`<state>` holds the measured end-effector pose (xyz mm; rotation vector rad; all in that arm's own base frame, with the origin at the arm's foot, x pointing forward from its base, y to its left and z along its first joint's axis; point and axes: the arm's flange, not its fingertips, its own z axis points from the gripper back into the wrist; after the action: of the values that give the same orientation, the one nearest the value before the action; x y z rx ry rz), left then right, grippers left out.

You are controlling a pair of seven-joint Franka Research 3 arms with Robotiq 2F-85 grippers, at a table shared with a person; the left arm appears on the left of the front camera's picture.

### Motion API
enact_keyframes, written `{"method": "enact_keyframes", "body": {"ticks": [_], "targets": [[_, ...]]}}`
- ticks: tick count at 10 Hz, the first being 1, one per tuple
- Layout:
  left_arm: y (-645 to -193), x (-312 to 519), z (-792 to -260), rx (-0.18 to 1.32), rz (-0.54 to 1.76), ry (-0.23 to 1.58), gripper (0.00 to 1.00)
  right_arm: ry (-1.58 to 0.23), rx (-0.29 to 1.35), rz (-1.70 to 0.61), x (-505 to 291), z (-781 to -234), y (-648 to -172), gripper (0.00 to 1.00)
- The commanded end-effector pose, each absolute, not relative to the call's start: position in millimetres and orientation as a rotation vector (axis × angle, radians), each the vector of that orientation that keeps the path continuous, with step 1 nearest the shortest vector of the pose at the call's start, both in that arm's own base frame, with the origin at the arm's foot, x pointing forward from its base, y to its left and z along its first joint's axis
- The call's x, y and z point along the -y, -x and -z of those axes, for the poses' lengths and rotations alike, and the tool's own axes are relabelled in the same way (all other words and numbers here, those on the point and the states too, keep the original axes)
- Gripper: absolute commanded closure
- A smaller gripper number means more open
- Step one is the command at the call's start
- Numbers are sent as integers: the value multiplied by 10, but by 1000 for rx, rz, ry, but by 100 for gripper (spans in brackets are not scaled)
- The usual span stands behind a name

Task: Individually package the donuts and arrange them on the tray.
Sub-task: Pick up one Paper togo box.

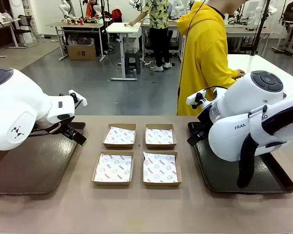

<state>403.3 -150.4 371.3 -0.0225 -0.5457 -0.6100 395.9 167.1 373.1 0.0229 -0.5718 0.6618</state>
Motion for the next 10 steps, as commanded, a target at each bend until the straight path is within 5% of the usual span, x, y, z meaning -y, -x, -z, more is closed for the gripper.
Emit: {"method": "enact_keyframes", "body": {"ticks": [1, 6, 10], "targets": [[-3812, 1409, -3798, 536, 609, -30, 0, 20, 613, -692, -1658, -3881, -3629, 0], [-2625, 984, -3980, 456, 716, 12, 0, 83, 443, -812, -1483, -4187, -2280, 0], [-2289, 923, -4011, 454, 736, 12, 0, 82, 324, -834, -1374, -4096, -1983, 0]]}}
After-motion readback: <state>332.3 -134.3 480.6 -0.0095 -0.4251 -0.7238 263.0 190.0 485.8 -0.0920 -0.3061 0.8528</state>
